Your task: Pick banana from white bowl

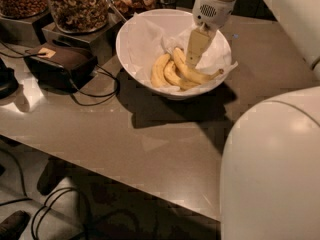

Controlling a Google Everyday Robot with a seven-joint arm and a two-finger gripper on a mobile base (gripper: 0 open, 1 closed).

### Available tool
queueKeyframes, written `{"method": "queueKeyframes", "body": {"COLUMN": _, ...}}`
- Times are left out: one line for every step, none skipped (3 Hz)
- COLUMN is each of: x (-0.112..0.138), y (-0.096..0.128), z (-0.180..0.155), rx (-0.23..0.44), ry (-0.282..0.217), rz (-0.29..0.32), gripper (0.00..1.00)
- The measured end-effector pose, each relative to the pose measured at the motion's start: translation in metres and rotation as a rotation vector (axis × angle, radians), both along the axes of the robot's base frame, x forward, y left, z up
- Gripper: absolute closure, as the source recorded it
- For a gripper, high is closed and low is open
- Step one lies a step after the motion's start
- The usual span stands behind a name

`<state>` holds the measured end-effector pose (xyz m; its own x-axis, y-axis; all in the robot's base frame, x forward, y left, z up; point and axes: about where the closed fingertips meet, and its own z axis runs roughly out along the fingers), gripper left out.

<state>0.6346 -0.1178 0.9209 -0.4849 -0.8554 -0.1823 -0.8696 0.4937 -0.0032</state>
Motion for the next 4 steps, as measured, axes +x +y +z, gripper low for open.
{"method": "queueKeyframes", "body": {"x": 0.002, "y": 0.002, "z": -0.007, "rx": -0.013, "ry": 0.013, "rz": 0.003, "gripper": 0.42}}
{"method": "queueKeyframes", "body": {"x": 0.004, "y": 0.004, "z": -0.012, "rx": -0.02, "ry": 0.022, "rz": 0.006, "gripper": 0.43}}
{"method": "queueKeyframes", "body": {"x": 0.007, "y": 0.005, "z": -0.016, "rx": -0.025, "ry": 0.031, "rz": 0.008, "gripper": 0.44}}
{"method": "queueKeyframes", "body": {"x": 0.01, "y": 0.009, "z": -0.02, "rx": -0.03, "ry": 0.039, "rz": 0.015, "gripper": 0.49}}
